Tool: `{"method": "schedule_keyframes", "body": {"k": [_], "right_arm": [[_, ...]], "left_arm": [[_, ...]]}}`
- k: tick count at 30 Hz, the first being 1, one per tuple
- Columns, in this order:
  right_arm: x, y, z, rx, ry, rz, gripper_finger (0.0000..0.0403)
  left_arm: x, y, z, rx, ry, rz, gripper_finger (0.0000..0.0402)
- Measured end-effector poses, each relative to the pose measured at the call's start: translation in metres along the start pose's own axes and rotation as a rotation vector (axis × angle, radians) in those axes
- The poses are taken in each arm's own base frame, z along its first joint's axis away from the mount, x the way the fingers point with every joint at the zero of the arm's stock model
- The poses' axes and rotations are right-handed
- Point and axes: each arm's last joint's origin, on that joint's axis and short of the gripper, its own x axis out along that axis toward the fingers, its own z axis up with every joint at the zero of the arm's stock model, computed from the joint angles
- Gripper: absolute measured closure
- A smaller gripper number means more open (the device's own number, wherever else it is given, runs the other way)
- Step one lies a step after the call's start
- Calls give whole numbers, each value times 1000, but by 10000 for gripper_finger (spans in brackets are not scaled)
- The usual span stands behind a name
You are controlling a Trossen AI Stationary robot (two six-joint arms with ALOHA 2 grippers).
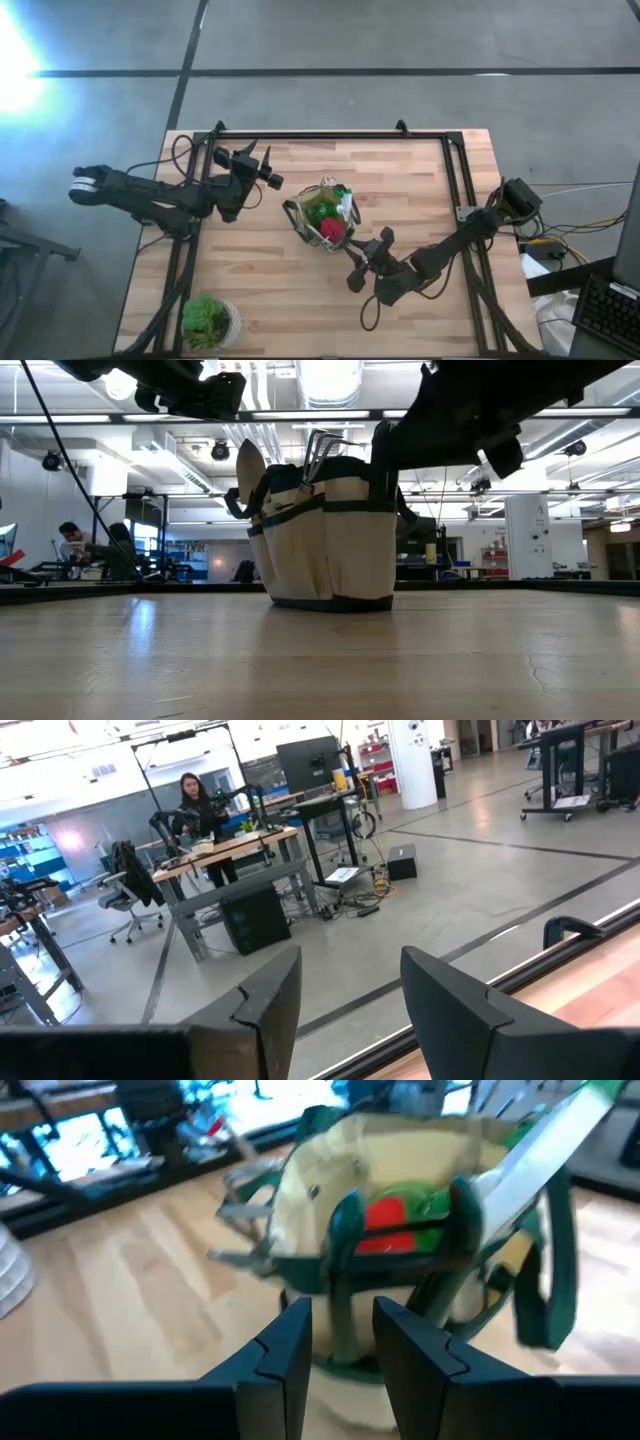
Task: Pick & Place Garden tools in Gardening bag
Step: Return to Home Position
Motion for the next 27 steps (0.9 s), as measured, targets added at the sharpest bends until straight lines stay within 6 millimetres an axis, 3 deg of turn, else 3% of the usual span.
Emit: {"method": "schedule_keyframes", "body": {"k": [15, 27], "right_arm": [[-5, -5, 4, -18, 104, 53, 277], [-31, -22, 33, -10, 290, 175, 287]], "left_arm": [[0, 0, 0, 3, 1, 0, 227], [0, 0, 0, 3, 1, 0, 227]]}}
